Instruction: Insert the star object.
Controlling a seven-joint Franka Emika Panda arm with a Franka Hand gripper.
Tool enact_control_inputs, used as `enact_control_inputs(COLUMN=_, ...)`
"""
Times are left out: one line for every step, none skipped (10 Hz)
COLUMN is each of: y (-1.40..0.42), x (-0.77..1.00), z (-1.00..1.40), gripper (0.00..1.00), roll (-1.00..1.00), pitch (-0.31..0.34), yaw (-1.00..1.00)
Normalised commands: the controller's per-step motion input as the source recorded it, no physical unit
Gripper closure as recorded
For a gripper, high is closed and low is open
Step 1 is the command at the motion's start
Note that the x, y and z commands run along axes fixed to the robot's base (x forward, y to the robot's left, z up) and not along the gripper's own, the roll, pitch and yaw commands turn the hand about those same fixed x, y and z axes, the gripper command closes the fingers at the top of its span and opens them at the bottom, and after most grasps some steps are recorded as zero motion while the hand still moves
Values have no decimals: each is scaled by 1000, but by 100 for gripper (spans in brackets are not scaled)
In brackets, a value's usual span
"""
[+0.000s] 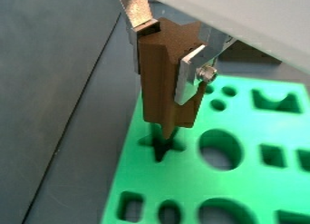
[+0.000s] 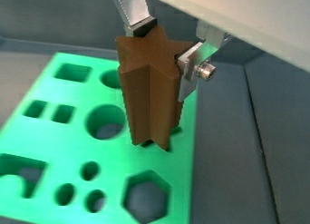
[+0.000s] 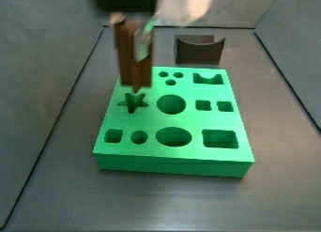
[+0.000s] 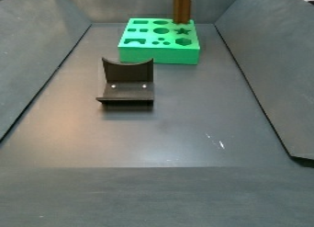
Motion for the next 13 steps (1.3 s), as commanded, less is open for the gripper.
enact_control_inputs(y=-306, x=-80, z=-600, gripper=100, roll=0, pitch=-47, yaw=0)
enact_control_inputs(y=-197, x=0, z=-437, gripper=100, roll=0, pitch=-20, yaw=0)
enact_control_inputs(y=-31, x=243, z=-443, gripper=100, roll=0, pitch=0, yaw=43)
enact_control_inputs(y=-20, x=34, z=-480, gripper=100, roll=51, pitch=0, yaw=23)
enact_control_inputs(y=0, x=-151, z=-603, gripper=100, roll=109, pitch=-46, yaw=100)
enact_control_inputs(y=0, x=-109, z=-717, gripper=100, roll=160, pitch=-84, yaw=223)
enact_control_inputs(y=54, x=-34, z=-840, gripper=100, roll=131, pitch=-27, yaw=40)
enact_control_inputs(y=91, x=-29, z=-923, gripper=100, roll=49, pitch=-11, yaw=-317)
enact_control_inputs(y=37, x=-240, z=-1000, gripper=100, roll=14, pitch=-89, yaw=-294)
enact_control_inputs(y=49, x=-366, z=-1000, gripper=100, roll=0, pitch=-104, yaw=-126)
enact_control_inputs(y=26, x=-269, z=-1000, gripper=100, roll=46, pitch=-91, yaw=-171)
enact_control_inputs(y=0, x=-289, z=-357, gripper=100, roll=-69, pitch=-246, yaw=-177)
enact_control_inputs(y=0, x=0, z=0, gripper=100, roll=0, pitch=-10, yaw=0)
